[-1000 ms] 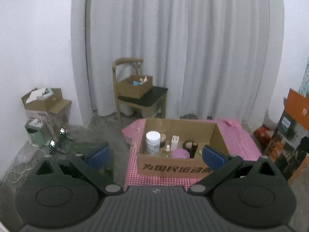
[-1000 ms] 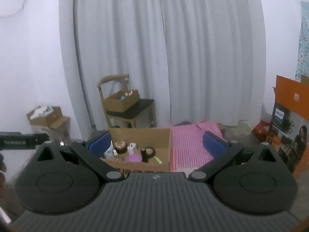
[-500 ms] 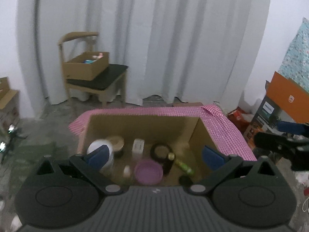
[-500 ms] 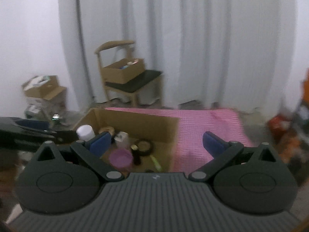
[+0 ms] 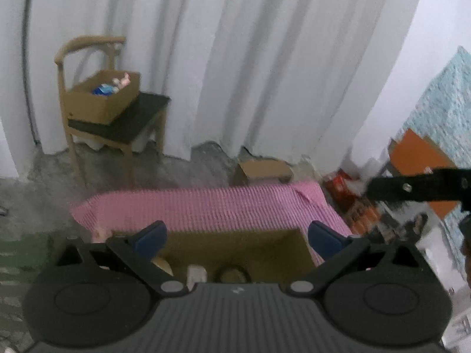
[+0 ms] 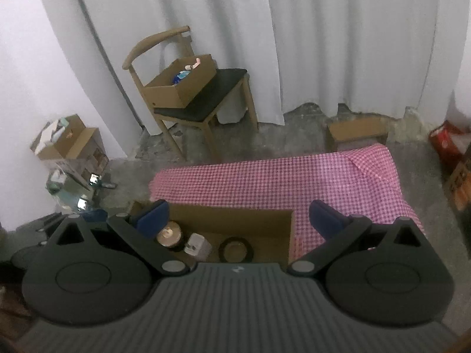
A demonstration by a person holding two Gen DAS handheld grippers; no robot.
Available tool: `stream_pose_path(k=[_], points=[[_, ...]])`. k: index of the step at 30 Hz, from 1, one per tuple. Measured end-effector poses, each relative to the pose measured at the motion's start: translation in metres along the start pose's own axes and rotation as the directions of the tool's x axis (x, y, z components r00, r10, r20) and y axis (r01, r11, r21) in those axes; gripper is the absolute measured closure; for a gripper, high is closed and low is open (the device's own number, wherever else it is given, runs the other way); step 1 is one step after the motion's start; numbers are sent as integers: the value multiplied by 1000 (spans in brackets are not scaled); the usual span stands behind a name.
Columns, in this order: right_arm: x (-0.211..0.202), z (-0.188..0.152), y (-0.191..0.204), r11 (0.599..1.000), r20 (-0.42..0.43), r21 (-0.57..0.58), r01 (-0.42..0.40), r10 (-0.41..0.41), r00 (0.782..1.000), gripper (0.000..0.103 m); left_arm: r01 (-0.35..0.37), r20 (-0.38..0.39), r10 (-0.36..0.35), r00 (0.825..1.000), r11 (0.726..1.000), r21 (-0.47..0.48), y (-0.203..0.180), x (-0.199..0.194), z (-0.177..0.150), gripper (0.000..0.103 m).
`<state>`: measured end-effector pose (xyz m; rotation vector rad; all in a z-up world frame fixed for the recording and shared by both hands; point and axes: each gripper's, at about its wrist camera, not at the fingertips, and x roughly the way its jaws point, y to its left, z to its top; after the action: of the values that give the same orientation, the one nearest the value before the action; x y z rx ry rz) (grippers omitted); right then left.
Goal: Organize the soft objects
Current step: 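Move the right tool back into the box toward the black cylinder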
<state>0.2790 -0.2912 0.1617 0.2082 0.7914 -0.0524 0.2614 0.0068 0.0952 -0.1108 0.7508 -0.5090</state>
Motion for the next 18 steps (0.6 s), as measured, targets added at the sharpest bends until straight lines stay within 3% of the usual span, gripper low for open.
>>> stream_pose_path(k=[5, 8, 11, 18], points=[[-4, 18, -15, 998, 68, -36, -47, 49, 996, 2, -79, 42, 79, 996, 997, -1, 6, -3, 28, 0], [17, 27, -33, 991, 63, -52, -127, 130, 989, 2, -161, 34, 159, 987, 986, 36, -9, 6, 33, 0], [33, 32, -49, 973, 47, -82, -217, 222, 974, 3, -217, 7, 217, 976, 976, 10, -29, 19, 28, 0], [54, 32, -58, 906, -44, -173, -387, 385, 922, 3, -380, 3, 382, 924, 920, -99, -60, 26, 1, 1]])
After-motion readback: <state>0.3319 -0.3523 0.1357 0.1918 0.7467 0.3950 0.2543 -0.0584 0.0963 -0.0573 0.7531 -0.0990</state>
